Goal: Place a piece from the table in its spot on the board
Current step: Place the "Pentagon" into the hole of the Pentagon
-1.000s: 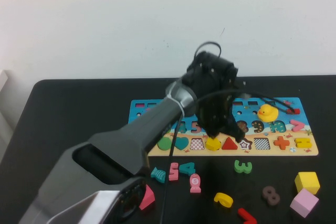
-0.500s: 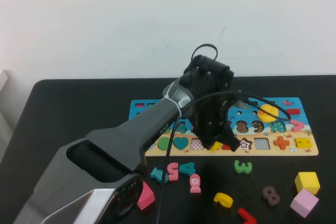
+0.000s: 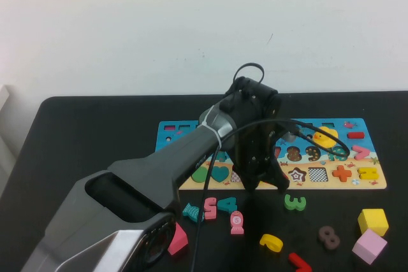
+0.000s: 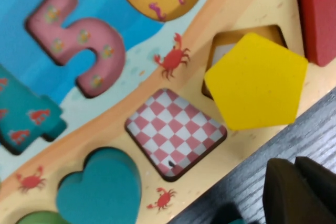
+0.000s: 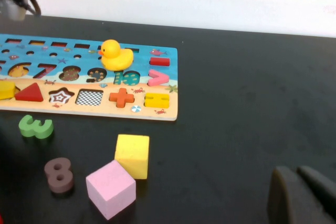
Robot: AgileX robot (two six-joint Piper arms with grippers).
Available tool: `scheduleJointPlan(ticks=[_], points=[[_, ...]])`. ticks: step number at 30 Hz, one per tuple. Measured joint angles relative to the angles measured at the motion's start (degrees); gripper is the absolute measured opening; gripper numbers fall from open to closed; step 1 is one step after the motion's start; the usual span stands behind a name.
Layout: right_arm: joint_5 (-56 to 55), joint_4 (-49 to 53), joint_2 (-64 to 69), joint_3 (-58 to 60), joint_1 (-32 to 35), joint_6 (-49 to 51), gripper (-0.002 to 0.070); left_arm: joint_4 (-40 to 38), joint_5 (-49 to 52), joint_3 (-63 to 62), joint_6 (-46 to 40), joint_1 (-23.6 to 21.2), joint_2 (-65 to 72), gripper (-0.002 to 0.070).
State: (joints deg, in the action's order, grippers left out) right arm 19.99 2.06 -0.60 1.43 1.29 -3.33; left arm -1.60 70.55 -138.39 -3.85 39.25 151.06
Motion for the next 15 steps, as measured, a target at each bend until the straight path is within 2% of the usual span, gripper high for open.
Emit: scheduleJointPlan(ticks=[15], points=[[0.00,0.00,0.00,0.00,0.00,0.00,0.0019,-0.50,-2.23,0.00,1.23,0.00,0.84,-0.0001]])
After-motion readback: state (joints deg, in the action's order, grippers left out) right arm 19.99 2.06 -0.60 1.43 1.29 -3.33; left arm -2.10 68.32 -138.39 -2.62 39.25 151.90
